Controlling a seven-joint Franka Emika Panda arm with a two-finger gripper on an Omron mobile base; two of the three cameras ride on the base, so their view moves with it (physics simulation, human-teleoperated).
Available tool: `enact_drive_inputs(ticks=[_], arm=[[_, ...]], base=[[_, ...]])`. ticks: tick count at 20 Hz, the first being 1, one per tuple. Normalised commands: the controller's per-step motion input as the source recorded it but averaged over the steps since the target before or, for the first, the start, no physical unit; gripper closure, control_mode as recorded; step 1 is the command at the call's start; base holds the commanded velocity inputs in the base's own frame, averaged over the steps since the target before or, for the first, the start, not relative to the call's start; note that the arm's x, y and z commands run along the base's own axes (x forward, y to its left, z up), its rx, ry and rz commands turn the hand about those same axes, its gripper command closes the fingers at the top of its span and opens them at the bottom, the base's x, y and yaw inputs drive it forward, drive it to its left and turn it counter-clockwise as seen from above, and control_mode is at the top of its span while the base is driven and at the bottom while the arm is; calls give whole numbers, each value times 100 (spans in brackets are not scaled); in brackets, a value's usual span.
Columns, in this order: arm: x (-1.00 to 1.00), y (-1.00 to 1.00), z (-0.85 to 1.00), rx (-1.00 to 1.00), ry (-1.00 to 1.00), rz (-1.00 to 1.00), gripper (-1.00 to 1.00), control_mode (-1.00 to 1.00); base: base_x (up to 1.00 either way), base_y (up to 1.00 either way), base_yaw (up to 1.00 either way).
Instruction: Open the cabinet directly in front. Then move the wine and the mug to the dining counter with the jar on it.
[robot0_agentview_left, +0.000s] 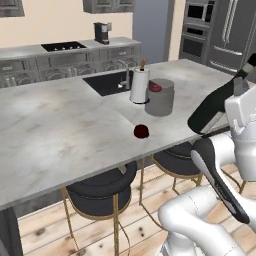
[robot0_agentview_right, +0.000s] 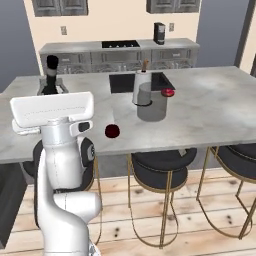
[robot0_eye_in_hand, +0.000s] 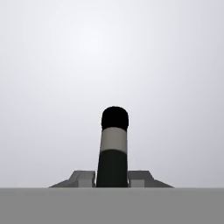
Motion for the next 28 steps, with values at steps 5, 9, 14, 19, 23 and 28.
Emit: enact_drive_inputs(ticks=[5,9,14,19,23,28], arm=[[0,0,0,0,0,0,100,100],[0,0,0,0,0,0,100,100],[13,1,0,0,1,0,100,-100],[42,23,0,0,21,0,100,-100],[19,24,-2,0,40,9,100,-100],[1,4,-2,0,12,6,100,-100]], base=[[41,7,2],[66,4,1],[30,12,0],[0,0,0],[0,0,0],[0,0,0]])
